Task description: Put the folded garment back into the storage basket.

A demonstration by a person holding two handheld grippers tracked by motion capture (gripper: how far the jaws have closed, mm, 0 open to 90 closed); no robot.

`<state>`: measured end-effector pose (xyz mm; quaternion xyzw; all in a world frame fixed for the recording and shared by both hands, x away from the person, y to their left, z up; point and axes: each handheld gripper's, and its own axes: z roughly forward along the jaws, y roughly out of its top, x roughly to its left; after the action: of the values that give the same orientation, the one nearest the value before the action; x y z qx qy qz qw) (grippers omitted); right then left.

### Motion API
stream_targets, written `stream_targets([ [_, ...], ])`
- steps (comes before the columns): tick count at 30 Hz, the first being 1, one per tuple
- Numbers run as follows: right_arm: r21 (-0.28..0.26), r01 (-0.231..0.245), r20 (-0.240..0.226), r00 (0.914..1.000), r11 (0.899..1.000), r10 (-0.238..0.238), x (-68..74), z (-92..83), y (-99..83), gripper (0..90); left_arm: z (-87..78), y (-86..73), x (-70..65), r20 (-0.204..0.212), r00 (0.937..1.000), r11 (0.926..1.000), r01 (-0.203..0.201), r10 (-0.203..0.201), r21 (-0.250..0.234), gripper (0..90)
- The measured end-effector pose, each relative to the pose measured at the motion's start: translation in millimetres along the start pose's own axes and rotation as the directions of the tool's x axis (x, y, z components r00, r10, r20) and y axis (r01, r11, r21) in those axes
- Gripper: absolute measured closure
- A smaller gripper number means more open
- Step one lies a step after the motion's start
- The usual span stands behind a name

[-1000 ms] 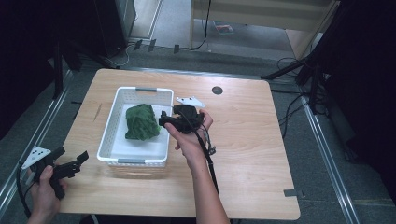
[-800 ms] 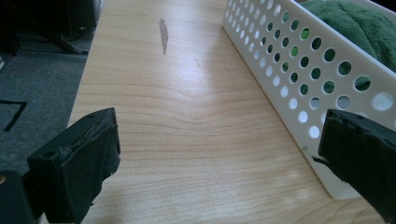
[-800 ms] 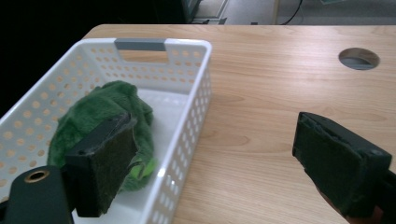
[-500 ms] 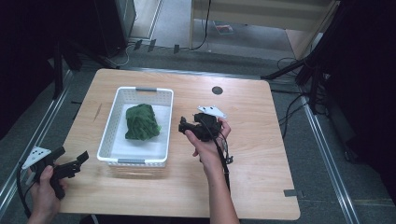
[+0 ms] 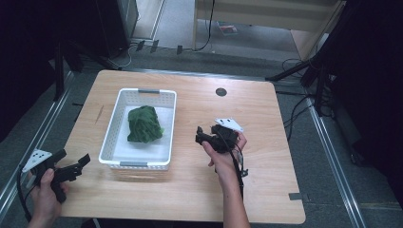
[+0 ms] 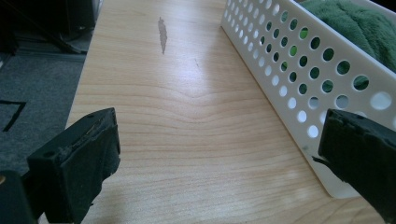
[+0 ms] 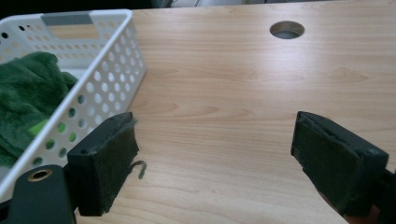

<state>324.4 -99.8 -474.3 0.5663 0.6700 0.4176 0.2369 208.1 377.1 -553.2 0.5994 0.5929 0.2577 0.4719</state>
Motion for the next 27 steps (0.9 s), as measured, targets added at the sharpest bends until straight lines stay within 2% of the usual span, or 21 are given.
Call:
stream_targets([
  [14, 0.019, -0.027, 0.069, 0.9973, 0.999, 0.025, -46.8, -7.7, -29.6, 14.9, 0.0, 0.0, -0.2, -0.002, 1.0000, 1.0000, -0.003, 0.003, 0.001, 0.0],
  [27, 0.027, -0.029, 0.119, 0.9926, 0.999, 0.025, -79.3, -17.4, -52.4, 15.1, -0.1, 0.0, 0.0, -0.002, 1.0000, 1.0000, -0.001, 0.001, 0.000, 0.0],
])
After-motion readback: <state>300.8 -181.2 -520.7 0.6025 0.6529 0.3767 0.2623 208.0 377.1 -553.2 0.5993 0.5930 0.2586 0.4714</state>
